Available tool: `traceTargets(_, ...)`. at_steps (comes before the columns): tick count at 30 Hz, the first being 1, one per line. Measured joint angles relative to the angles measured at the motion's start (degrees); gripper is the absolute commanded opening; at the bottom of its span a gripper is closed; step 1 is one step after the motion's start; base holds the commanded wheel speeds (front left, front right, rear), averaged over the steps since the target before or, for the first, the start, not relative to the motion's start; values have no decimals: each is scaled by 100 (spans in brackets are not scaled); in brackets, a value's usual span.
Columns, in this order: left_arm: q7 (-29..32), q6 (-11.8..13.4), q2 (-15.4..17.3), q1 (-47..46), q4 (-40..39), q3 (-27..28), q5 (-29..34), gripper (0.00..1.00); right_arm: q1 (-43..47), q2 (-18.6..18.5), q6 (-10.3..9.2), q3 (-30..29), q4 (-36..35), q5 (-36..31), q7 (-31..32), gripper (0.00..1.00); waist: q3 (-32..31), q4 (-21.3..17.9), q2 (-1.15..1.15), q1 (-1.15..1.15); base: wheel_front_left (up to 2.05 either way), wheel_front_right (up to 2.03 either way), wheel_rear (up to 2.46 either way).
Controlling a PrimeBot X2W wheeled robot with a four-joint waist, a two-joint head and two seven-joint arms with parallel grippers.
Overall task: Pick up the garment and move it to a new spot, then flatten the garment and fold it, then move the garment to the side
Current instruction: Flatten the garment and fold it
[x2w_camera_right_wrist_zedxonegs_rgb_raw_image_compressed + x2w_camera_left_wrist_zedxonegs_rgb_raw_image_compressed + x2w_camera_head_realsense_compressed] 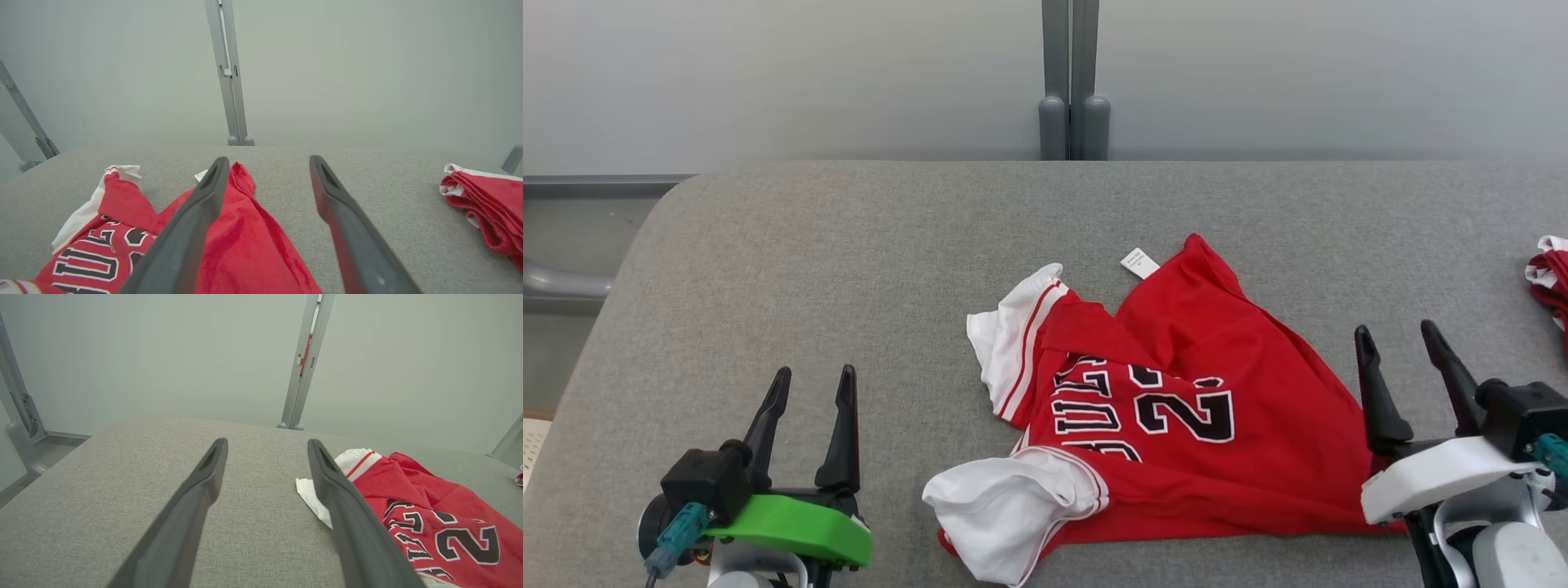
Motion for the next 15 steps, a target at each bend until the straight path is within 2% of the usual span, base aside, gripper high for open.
traceTargets(5,49,-10,-14,-13,24,-74,-11,100,-128,-21,0,197,534,153,-207,100,31,-34,0,0,0,0,0)
traceTargets(9,261,-146,-48,-208,34,-216,-79,100,-261,-121,0,276,710,165,-249,100,89,-90,0,0,0,0,0)
traceTargets(12,837,-241,-115,-552,151,-393,-196,100,-363,-176,0,316,750,201,-256,100,159,-138,0,0,0,0,0)
traceTargets(15,1680,-345,-182,-1013,455,-561,-457,100,-498,-229,0,350,799,203,-254,100,253,-210,0,0,0,0,0)
